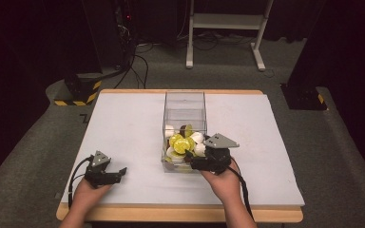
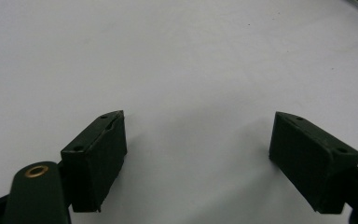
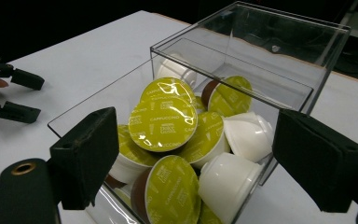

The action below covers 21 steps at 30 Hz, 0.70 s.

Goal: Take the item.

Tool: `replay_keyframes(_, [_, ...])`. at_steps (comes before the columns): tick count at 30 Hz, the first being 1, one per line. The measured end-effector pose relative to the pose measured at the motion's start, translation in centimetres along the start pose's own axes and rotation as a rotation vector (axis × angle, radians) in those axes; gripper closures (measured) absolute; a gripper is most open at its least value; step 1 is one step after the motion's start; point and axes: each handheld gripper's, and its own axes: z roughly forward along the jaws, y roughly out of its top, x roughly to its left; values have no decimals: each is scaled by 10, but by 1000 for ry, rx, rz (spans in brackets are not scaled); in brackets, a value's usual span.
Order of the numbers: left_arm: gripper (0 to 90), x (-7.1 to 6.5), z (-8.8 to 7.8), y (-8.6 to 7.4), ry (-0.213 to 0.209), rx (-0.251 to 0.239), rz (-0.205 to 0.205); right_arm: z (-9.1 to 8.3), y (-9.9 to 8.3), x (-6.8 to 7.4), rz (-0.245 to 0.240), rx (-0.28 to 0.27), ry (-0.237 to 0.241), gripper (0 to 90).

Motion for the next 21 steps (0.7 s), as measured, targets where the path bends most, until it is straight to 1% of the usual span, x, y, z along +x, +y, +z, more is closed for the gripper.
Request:
replay_keyframes(5, [191, 0, 0, 0, 3, -1, 2, 7, 1, 6, -14, 13, 13, 149])
replay_keyframes(8, [192, 0, -1, 0, 3, 3, 10, 9, 1, 8, -13, 17, 17, 148])
replay_keyframes(12, [190, 0, 0, 0, 8, -1, 7, 14, 3, 9, -15, 30, 28, 150])
replay_keyframes(13, [174, -1, 1, 0, 18, -9, -4, 17, 3, 10, -8, 36, 35, 156])
replay_keyframes(15, [167, -1, 1, 0, 26, -8, -2, 18, 4, 11, -5, 40, 40, 156])
replay_keyframes(16, [148, 0, 1, 0, 33, -4, -4, 20, 4, 12, -3, 44, 38, 156])
replay_keyframes(17, [140, 0, 2, 0, 33, -11, -15, 21, 5, 12, -4, 45, 38, 156])
replay_keyframes(21, [140, -1, 1, 0, 41, -12, -18, 28, 7, 15, -8, 53, 35, 154])
